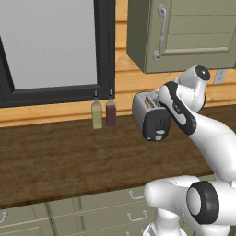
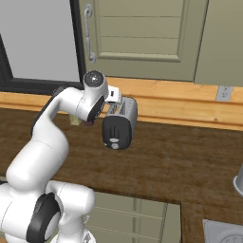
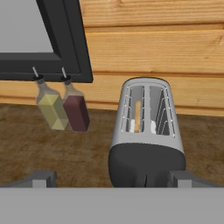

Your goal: Start the toaster. Once the lever pops up, take the bread to the plate on the dining counter.

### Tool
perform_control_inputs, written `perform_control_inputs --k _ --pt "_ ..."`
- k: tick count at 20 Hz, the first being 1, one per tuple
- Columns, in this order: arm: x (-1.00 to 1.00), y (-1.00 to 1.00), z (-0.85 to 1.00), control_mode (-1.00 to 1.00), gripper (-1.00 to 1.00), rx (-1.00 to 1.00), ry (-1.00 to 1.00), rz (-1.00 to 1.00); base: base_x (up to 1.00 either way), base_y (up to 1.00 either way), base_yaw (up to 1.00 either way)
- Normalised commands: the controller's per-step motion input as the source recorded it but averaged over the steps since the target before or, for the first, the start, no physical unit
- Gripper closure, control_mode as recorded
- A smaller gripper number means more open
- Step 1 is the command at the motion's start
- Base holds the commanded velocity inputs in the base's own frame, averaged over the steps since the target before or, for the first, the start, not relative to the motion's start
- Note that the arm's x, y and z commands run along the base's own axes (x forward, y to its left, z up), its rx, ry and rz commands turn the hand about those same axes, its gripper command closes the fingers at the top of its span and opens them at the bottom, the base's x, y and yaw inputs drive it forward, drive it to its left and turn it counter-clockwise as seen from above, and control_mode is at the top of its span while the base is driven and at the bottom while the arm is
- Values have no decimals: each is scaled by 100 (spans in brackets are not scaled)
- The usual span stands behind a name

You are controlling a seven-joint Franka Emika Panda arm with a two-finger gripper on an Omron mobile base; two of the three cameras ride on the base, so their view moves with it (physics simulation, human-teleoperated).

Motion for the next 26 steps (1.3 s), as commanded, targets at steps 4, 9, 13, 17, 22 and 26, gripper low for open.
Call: perform_control_inputs --k 4,9,13,17,22,26 --pt "0 0 0 -100 -100 0 0 0 0 0 0" --pt "0 0 0 -100 -100 0 0 0 0 0 0" --pt "0 0 0 -100 -100 0 0 0 0 0 0" --pt "0 0 0 -100 -100 0 0 0 0 0 0" --pt "0 0 0 -100 -100 0 0 0 0 0 0" --pt "0 0 0 -100 -100 0 0 0 0 0 0"
